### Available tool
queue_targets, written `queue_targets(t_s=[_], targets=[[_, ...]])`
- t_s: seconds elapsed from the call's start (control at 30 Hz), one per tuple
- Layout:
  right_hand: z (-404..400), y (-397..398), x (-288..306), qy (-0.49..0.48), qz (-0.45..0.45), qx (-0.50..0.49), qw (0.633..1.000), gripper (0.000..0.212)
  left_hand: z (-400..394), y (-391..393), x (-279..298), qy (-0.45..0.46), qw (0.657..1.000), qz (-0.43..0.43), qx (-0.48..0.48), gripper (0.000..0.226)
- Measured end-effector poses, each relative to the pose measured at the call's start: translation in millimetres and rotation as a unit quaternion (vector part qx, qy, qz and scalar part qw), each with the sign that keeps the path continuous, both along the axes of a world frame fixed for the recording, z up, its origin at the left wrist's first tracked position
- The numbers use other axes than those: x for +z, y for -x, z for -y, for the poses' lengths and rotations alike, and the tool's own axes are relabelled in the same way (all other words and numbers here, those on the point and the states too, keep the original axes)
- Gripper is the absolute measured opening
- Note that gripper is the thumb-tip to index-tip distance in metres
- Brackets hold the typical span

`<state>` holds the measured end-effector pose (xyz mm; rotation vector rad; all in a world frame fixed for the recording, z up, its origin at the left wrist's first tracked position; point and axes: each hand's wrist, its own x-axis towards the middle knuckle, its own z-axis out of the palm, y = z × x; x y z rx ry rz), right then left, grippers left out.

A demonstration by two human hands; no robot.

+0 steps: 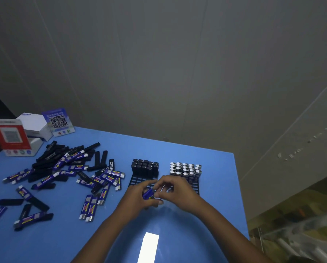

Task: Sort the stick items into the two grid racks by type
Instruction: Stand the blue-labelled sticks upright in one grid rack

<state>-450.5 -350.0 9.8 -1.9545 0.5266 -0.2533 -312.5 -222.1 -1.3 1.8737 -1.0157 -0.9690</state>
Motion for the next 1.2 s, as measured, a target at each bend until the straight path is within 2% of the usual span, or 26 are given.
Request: queue_targets(t_s=[0.33, 0.47, 0.67, 0.93, 1.03, 1.2], targets=[[-30.6, -39.9, 7.6, -0.027, 0.005, -0.036, 0.999, 0.021, -17.0, -49.6, -7.9, 0.003, 0.999, 0.008, -0.052, 0.065], [-34.6, -49.2, 9.0, -0.052, 0.007, -0.041, 0.998, 0.016, -19.9, -64.9, -3.7, 0.016, 0.997, -0.001, -0.075, 0.062], [-28.8, -44.5, 10.7, -0.046, -0.007, -0.08, 0.996, 0.009, -23.0, -86.2, -3.3, 0.001, 0.995, -0.008, -0.096, 0.072], [-17.0, -3.2, 10.7, -0.198, 0.024, -0.225, 0.954, 0.006, -14.7, -87.0, -1.3, -0.014, 0.993, 0.002, -0.115, 0.072], [-13.6, 10.8, 14.6, -0.239, 0.046, -0.231, 0.942, 0.018, -7.2, -75.4, 2.7, -0.005, 0.993, 0.004, -0.118, 0.074], [-0.9, 30.6, 15.4, -0.218, 0.047, -0.189, 0.956, 0.06, 6.5, -48.0, 9.1, 0.0, 0.994, 0.005, -0.113, 0.071]])
